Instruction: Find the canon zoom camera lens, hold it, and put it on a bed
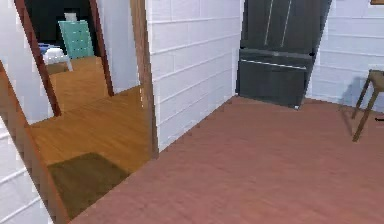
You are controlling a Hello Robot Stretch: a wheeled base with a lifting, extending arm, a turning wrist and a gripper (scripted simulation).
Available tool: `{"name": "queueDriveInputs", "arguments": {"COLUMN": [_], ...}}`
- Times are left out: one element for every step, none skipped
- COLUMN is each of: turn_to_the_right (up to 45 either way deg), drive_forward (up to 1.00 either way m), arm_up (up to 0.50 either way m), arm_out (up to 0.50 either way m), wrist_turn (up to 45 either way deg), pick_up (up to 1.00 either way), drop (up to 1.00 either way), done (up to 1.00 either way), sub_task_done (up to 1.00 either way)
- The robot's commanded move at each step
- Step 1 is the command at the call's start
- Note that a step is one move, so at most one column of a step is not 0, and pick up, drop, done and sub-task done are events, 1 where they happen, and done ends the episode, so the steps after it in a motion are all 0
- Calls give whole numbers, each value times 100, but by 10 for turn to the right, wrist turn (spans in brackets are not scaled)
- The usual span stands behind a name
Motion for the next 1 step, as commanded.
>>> {"name": "queueDriveInputs", "arguments": {"turn_to_the_right": [-90], "drive_forward": [0], "arm_up": [0], "arm_out": [0], "wrist_turn": [0], "pick_up": [0], "drop": [0], "done": [0], "sub_task_done": [0]}}
